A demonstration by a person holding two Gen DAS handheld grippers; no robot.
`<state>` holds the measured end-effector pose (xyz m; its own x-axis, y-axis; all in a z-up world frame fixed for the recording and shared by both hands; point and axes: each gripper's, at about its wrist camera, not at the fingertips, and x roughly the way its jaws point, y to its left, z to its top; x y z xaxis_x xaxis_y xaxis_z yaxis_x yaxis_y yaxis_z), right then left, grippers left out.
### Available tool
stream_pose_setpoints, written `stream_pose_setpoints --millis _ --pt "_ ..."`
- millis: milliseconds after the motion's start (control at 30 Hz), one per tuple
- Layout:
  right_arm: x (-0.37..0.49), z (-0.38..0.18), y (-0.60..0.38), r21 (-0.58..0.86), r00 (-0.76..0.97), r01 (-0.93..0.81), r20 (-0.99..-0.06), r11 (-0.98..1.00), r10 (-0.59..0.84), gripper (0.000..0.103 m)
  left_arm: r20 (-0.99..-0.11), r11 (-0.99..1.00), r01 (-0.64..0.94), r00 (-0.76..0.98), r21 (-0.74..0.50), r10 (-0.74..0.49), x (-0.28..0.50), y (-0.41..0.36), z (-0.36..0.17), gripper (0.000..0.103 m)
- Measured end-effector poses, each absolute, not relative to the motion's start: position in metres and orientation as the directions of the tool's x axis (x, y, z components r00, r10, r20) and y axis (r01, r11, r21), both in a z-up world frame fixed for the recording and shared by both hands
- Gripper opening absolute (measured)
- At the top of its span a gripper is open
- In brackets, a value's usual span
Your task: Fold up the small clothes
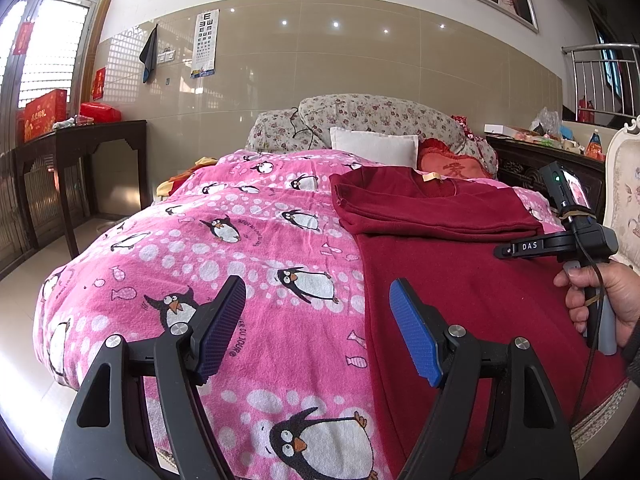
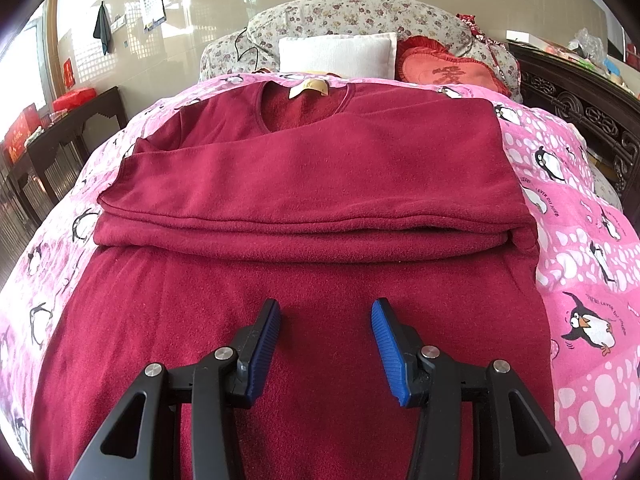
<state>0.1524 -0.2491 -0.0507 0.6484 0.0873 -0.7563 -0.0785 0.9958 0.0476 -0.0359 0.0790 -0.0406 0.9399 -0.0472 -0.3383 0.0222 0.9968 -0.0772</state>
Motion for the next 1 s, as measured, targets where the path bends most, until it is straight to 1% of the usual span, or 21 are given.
stream_pose_setpoints --millis 1000 --pt "0.1525 -0.0500 -0.2499 0.048 0.651 -0.078 -0.754 0.996 0.087 0.046 -0.342 0.997 0.022 0.938 -0.080 -0.048 -0.0353 0.0797 -0.0433 0.075"
